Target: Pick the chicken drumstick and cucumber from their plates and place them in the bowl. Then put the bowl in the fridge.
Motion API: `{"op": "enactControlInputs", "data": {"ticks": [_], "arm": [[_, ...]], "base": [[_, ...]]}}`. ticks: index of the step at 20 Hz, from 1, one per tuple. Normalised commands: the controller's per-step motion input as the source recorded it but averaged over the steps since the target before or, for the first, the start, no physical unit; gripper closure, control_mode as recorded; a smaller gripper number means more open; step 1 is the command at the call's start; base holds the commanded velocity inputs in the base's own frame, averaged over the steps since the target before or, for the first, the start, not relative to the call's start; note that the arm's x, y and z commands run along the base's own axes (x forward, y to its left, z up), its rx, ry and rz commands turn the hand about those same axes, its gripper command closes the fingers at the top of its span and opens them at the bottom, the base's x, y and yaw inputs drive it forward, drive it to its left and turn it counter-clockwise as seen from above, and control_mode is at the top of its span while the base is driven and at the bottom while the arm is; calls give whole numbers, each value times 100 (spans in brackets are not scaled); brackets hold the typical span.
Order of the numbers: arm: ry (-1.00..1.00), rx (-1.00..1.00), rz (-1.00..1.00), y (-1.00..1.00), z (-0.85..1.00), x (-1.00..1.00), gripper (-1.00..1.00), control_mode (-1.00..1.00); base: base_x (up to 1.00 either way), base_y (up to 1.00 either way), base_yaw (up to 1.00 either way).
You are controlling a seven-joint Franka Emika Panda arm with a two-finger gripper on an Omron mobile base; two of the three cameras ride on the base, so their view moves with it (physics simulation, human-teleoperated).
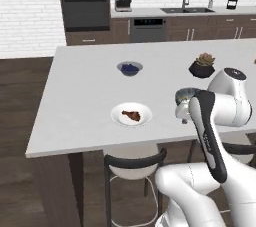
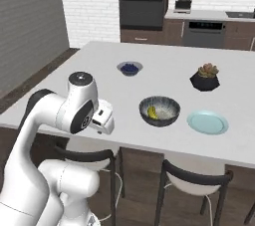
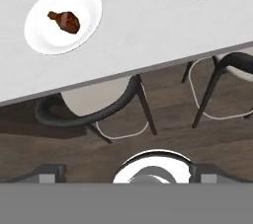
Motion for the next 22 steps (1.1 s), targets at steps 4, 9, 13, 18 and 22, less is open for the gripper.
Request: {"op": "enactControlInputs", "data": {"ticks": [4,9,13,18,22], "arm": [[0,0,0,0,0,0,-100,100],[0,0,0,0,0,0,-100,100],[17,0,0,0,0,75,-100,-100],[12,-5,14,-1,0,77,-100,-100],[0,-16,40,-17,-17,40,-100,-100]], "base": [[11,88,0],[82,31,0],[25,3,0],[0,0,0],[0,0,0]]}}
